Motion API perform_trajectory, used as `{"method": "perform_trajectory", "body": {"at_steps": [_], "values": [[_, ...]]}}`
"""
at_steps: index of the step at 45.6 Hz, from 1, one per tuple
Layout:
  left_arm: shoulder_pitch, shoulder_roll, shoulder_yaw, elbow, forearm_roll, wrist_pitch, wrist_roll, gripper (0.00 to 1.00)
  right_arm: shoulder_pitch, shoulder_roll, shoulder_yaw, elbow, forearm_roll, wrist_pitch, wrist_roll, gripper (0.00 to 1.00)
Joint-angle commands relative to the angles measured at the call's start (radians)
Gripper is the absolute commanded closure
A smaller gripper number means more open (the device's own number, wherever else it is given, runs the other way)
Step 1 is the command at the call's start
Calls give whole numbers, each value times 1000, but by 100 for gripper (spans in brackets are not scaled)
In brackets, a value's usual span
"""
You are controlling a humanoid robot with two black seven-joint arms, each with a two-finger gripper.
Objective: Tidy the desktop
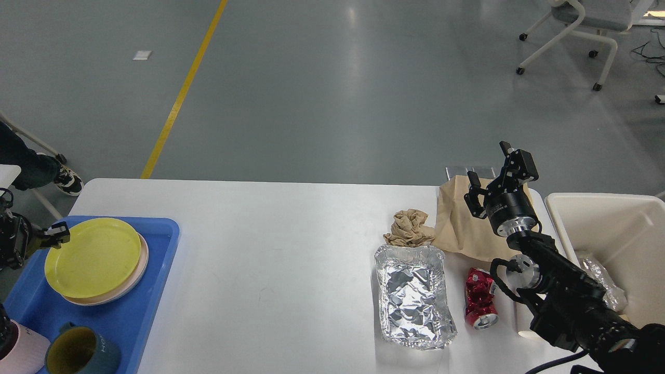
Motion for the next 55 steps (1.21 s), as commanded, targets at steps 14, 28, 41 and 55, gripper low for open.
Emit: {"method": "perform_trajectory", "body": {"at_steps": [14,28,41,55], "values": [[-13,-35,-82,-10,2,-10,0,9,0,0,0,0,0,0,0,0],[-117,-57,-344,-24,-15,-24,-28,4,0,0,0,0,0,2,1,0],[-71,-117,-749,-23,-47,102,-32,4,0,0,0,0,0,0,0,0],[-68,-177,-1119,-23,-55,214,-32,4,0,0,0,0,0,0,0,0]]}}
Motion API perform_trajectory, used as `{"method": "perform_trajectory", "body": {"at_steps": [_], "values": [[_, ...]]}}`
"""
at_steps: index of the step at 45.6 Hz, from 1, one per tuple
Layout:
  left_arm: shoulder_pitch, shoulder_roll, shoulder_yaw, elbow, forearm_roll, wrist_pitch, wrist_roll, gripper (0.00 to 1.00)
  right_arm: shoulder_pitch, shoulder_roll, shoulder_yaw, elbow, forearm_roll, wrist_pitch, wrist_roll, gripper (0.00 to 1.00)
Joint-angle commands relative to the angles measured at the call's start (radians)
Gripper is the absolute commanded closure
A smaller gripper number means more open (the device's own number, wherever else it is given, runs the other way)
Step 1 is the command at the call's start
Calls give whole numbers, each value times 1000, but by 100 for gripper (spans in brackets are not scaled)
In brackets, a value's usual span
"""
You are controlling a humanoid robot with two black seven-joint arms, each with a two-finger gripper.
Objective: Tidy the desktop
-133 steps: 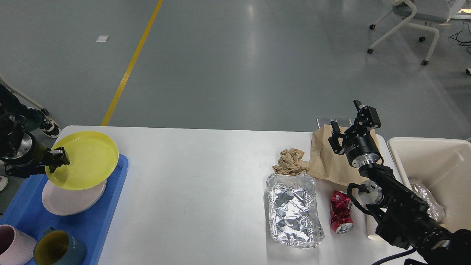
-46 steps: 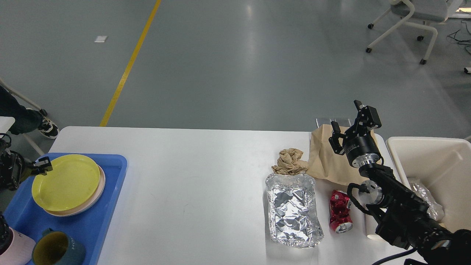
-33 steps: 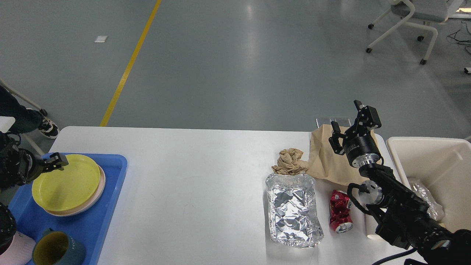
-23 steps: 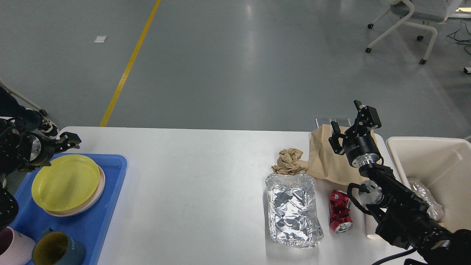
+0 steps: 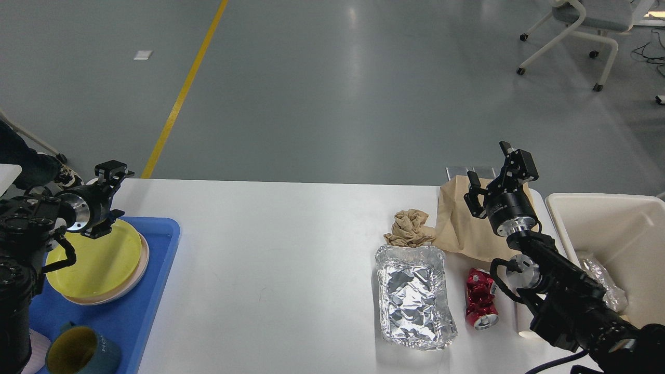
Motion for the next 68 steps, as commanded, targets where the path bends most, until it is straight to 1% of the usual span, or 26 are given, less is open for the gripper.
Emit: {"method": "perform_trajectory", "body": {"at_steps": [1,9,13,18,29,38,44,54,57,60,65,68], "values": [[0,-21,-134,-1,-2,20,0,4,0,0,0,0,0,0,0,0],[-14,-14,-274,-1,-50,20,-2,4,0,0,0,0,0,1,0,0],[-47,-12,-308,-1,-117,20,-2,4,0,0,0,0,0,0,1,0],[-92,-14,-311,-2,-177,20,-2,4,0,0,0,0,0,0,0,0],[-167,-24,-311,-2,-179,9,0,4,0,0,0,0,0,0,0,0],[-190,-37,-311,-2,-179,9,0,4,0,0,0,0,0,0,0,0],[-211,-78,-311,-2,-179,17,-2,4,0,0,0,0,0,0,0,0],[-192,-90,-303,-2,-177,18,-5,4,0,0,0,0,0,0,0,0],[-175,-93,-303,-2,-176,18,-31,4,0,0,0,0,0,0,0,0],[-159,-116,-299,-2,-174,17,-83,4,0,0,0,0,0,0,0,0],[-118,-153,-297,-2,-174,18,-209,4,-2,0,0,2,0,0,0,0],[-95,-178,-295,-2,-172,18,-310,4,0,0,0,0,0,0,0,0]]}}
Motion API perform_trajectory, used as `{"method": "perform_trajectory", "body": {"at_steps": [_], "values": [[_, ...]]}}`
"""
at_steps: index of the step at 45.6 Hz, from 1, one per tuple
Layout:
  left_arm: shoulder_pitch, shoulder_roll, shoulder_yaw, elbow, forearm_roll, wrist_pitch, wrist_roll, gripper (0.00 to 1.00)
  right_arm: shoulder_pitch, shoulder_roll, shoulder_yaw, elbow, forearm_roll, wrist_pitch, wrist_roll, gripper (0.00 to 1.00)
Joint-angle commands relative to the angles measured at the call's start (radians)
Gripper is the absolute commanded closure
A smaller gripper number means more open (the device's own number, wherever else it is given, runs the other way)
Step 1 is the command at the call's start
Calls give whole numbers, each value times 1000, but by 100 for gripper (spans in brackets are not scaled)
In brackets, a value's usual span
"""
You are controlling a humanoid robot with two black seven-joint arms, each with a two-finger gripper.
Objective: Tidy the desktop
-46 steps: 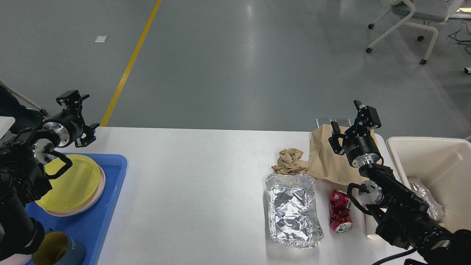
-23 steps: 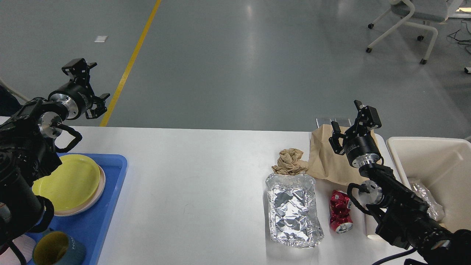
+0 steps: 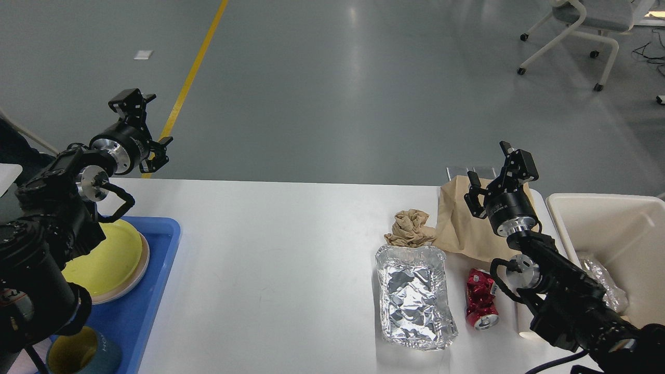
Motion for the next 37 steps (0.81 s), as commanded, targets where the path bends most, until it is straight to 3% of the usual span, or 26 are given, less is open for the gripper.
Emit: {"method": "perform_trajectory", "body": {"at_steps": [1,8,9,19,37], "values": [[45,-44,4,0,1,0,-186,4,0,0,0,0,0,0,0,0],[76,-58,5,0,7,1,-435,4,0,0,0,0,0,0,1,0],[76,-60,5,0,7,5,-446,4,0,0,0,0,0,0,0,0],[73,-101,5,0,8,0,-472,4,0,0,0,0,0,0,1,0],[124,-110,2,0,8,3,-476,4,0,0,0,0,0,0,0,0]]}}
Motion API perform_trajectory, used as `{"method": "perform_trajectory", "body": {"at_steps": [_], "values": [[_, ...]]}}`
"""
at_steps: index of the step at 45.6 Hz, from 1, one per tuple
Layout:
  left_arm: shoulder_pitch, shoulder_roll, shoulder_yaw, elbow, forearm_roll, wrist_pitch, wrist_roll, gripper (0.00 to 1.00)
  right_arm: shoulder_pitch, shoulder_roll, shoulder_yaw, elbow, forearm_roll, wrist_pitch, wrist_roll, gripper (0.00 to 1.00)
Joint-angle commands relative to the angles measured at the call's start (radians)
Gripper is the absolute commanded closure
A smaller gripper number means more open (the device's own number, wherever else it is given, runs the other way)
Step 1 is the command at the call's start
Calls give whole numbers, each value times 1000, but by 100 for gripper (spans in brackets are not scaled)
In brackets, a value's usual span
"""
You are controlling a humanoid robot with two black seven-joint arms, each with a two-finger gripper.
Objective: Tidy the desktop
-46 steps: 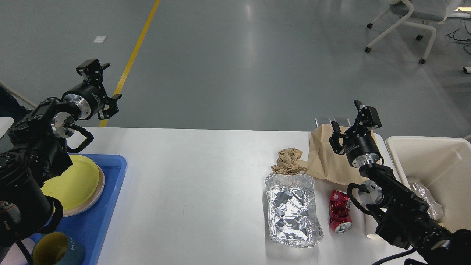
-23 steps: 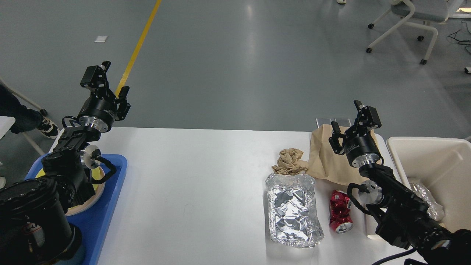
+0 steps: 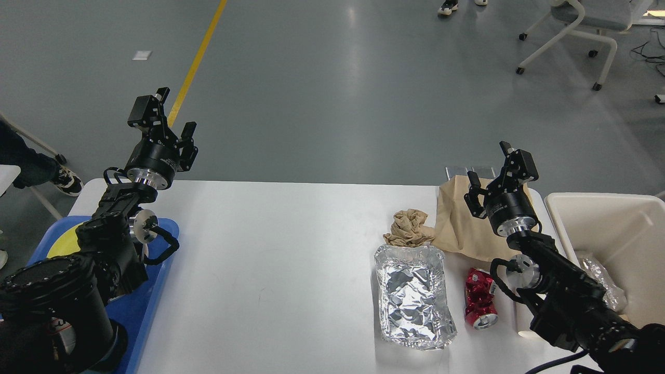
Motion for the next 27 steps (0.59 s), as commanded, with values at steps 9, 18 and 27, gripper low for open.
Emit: {"method": "perform_trajectory", "body": {"at_steps": [9,18,27], "values": [[23,-10,-2,0,-2,-3,-14,4,0,0,0,0,0,0,0,0],[23,-10,-5,0,-3,-11,-14,4,0,0,0,0,0,0,0,0],[25,-10,-5,0,-3,-11,-14,4,0,0,0,0,0,0,0,0]]}}
